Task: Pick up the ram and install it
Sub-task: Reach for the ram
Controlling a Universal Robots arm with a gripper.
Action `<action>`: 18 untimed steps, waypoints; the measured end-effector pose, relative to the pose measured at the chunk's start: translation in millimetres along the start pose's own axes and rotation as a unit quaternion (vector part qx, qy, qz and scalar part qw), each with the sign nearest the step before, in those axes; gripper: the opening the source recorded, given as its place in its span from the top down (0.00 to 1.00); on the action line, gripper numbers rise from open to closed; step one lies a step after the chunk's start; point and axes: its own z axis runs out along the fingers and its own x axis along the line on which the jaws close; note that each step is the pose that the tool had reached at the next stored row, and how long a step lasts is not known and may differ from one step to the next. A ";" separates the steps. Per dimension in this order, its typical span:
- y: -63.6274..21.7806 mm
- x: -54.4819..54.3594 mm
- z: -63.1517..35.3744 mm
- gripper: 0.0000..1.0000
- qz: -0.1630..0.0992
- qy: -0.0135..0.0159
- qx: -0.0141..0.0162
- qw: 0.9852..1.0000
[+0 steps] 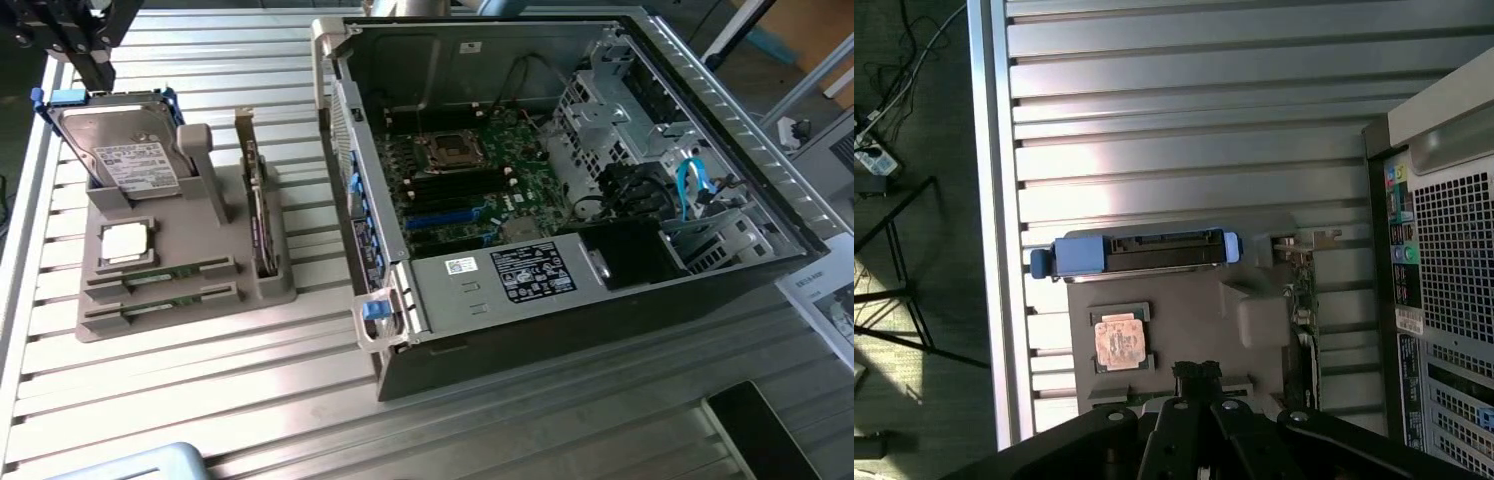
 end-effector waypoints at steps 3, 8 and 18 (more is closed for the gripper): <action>0.1 -0.3 0.1 0.89 0.000 0.002 0.000 1.000; 0.3 -3.9 0.1 0.89 0.001 0.016 0.001 1.000; 0.5 -6.8 0.2 0.89 0.001 0.027 0.002 1.000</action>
